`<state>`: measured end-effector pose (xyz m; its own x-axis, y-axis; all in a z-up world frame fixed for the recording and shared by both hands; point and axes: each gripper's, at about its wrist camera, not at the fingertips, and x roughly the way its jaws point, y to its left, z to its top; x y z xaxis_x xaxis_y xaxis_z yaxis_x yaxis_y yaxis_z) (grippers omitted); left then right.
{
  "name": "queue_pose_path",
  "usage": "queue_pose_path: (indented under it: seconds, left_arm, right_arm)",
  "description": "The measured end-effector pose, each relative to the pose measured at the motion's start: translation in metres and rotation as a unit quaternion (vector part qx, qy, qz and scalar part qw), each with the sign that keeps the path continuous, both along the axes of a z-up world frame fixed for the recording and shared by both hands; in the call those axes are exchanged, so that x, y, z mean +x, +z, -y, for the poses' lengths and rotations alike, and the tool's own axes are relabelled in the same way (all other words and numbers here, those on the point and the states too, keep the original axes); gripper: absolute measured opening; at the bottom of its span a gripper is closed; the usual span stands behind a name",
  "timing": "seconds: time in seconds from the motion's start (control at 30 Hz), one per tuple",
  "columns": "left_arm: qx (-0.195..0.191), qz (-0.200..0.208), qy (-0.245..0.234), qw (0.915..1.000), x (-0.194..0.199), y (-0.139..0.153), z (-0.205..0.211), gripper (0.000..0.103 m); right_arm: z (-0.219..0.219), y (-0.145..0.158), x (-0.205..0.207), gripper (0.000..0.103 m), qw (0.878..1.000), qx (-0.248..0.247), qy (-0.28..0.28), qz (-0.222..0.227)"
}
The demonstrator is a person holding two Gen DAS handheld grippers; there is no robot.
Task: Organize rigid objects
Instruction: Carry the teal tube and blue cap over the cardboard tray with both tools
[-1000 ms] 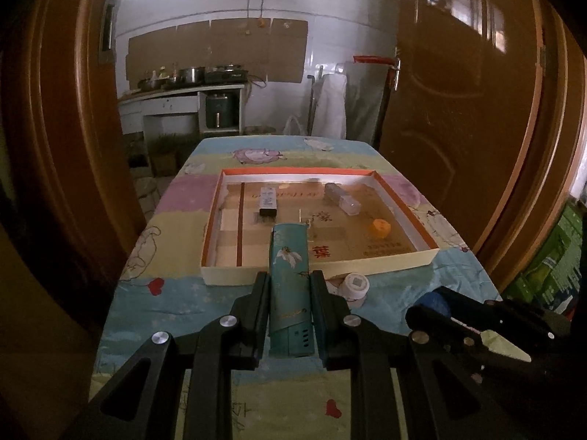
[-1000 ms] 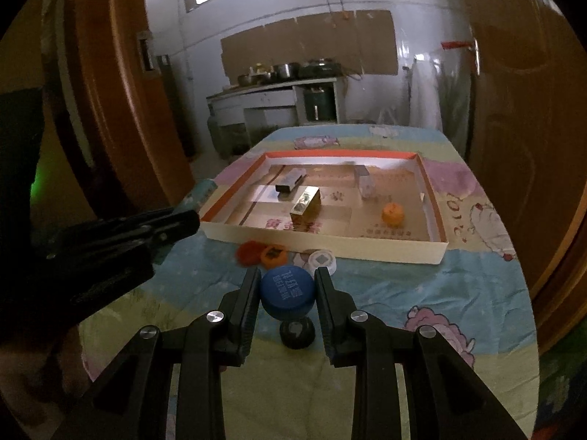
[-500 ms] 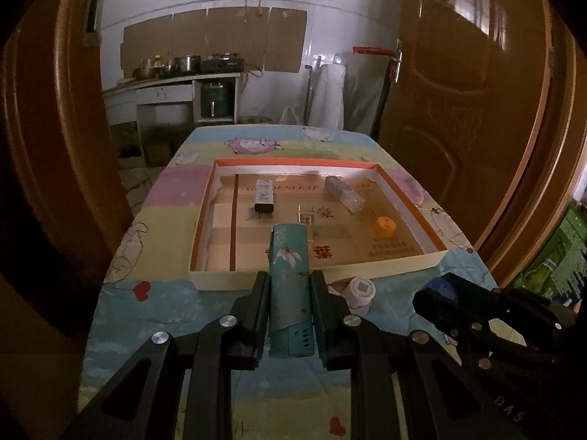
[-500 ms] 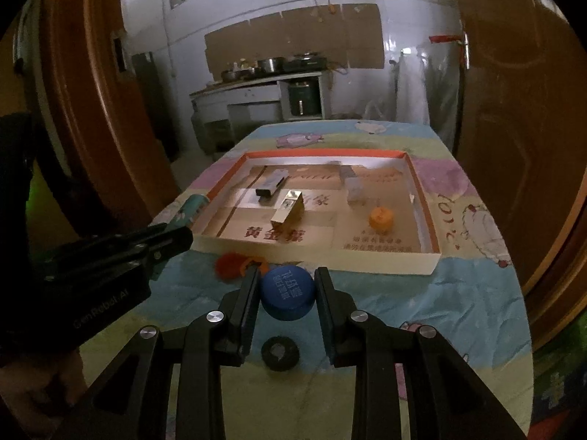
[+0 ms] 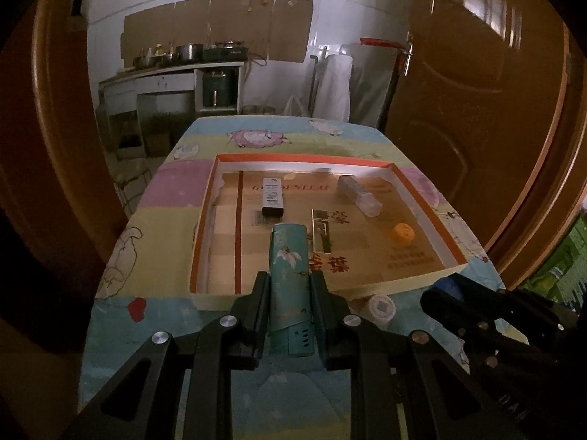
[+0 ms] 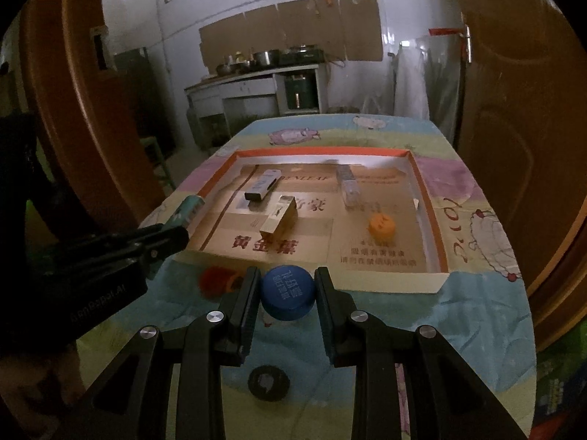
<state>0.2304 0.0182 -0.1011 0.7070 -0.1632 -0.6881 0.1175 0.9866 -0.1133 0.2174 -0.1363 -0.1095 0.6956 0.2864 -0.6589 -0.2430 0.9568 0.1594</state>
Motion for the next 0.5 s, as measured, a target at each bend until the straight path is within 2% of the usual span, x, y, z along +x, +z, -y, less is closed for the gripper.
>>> queue_pose_path:
  seconds: [0.5]
  left_arm:
    - [0.005, -0.007, 0.003, 1.0, 0.037, -0.002, -0.006, 0.022]
  right_arm:
    - [0.003, -0.001, 0.045, 0.031, 1.0, 0.006, -0.005, -0.012]
